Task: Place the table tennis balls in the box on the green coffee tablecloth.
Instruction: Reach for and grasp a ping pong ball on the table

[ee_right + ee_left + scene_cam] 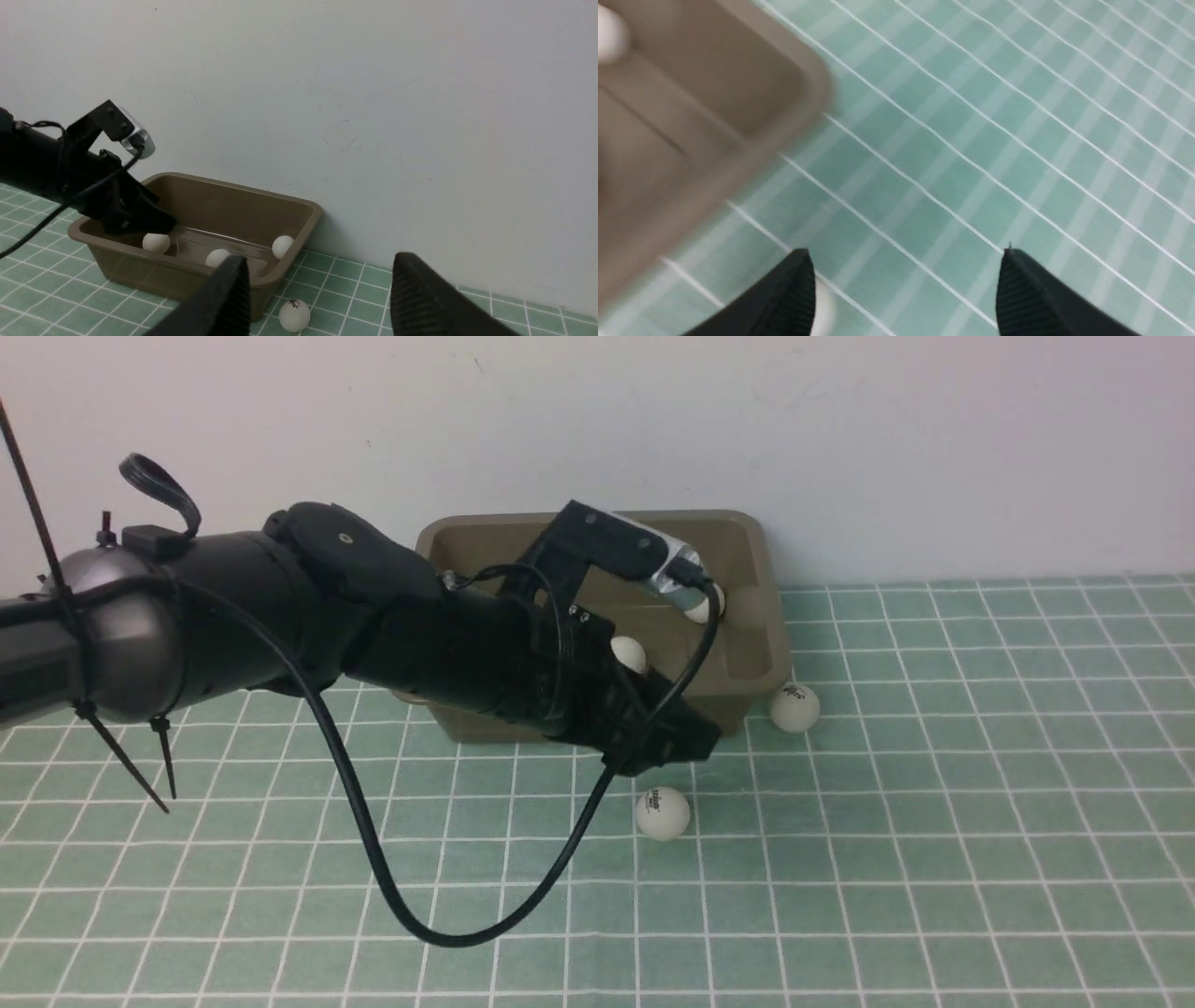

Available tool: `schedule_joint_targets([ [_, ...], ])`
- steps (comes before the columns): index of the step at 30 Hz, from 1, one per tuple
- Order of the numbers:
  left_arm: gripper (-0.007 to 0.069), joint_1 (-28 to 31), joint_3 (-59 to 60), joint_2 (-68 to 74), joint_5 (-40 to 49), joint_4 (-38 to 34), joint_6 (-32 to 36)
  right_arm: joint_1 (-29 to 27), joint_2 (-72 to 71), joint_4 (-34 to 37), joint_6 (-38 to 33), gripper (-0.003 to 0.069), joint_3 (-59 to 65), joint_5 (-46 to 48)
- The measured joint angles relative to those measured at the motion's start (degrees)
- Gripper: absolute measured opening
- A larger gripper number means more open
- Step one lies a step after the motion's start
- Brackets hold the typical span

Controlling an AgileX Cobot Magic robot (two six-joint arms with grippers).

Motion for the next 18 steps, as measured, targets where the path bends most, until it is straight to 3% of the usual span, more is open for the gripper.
schedule_joint_targets([
  [5,0.0442,0.0,0.0,-0.07,7.72,6.55,-7.43,0.0,0.0,0.0,0.05,0.0379,0.0,0.0],
  [11,0.0327,0.0,0.0,-1.12,12.26,16.31,-14.7,0.0,0.56,0.0,-1.18,0.0379,0.0,4.35],
  [18,0.0289,0.0,0.0,-9.71,13.01,19.76,-17.22,0.0,6.45,1.37,-7.63,0.0379,0.0,11.64],
])
